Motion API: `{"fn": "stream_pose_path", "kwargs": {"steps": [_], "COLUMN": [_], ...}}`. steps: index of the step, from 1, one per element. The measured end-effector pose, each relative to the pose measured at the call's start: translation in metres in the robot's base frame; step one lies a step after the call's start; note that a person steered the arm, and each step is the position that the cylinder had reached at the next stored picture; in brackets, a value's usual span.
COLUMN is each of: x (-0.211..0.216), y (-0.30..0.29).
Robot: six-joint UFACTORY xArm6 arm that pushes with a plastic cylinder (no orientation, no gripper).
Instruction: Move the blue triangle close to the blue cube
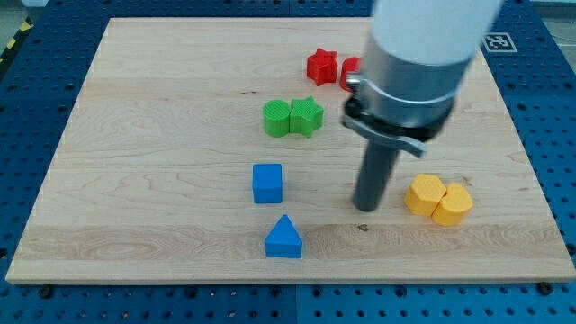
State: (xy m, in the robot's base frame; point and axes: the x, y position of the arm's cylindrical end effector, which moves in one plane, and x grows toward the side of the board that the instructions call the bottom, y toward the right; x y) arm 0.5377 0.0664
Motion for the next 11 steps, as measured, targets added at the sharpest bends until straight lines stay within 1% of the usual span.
{"fn": "stream_pose_path", "kwargs": {"steps": [2,3,4,5,6,7,8,9,10,11], "x": [-0.028,-0.032,-0.043,-0.031,0.018,0.058,0.069,0.063,0.047,0.017], "y": [-0.115,-0.141,-0.094,-0.042,-0.019,-0.010,-0.025,-0.083,-0.143,-0.177]}}
